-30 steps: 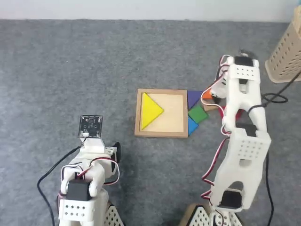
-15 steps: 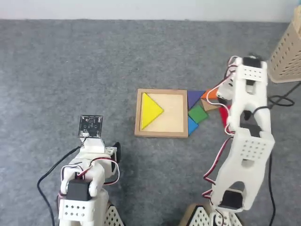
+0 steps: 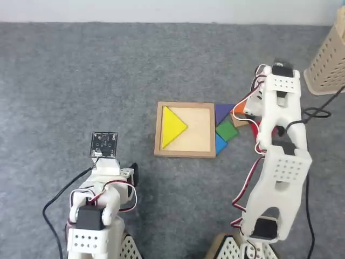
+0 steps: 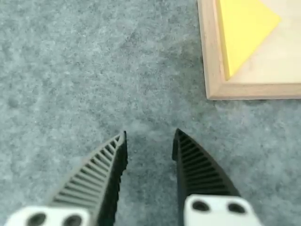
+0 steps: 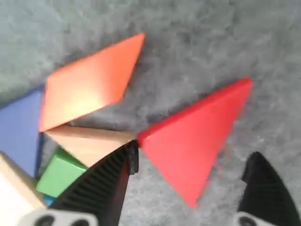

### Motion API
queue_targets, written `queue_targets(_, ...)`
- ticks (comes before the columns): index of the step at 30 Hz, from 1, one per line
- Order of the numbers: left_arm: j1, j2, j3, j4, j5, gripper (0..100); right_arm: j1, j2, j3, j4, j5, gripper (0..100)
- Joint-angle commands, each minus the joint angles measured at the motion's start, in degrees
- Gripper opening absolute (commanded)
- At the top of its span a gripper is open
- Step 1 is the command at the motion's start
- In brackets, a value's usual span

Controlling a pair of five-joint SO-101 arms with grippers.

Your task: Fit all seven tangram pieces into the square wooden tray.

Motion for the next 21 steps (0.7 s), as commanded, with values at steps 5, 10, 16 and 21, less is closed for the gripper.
queue_targets(5, -0.2, -1.1, -0.1, -0.4, 0.4, 15, 0.7, 0.4, -2.4, 0.7, 1.3, 42.4)
queue_targets(10, -0.2, -1.1, -0.1, -0.4, 0.4, 15, 1.0, 0.4, -2.4, -0.1, 1.3, 39.8)
queue_targets(16, -0.2, -1.1, -0.1, -0.4, 0.4, 15, 0.7, 0.7, -2.4, -0.5, 1.4, 27.9)
queue_targets(21, -0.2, -1.1, -0.1, -0.4, 0.4, 15, 1.0, 0.7, -2.4, -1.5, -0.1, 27.9)
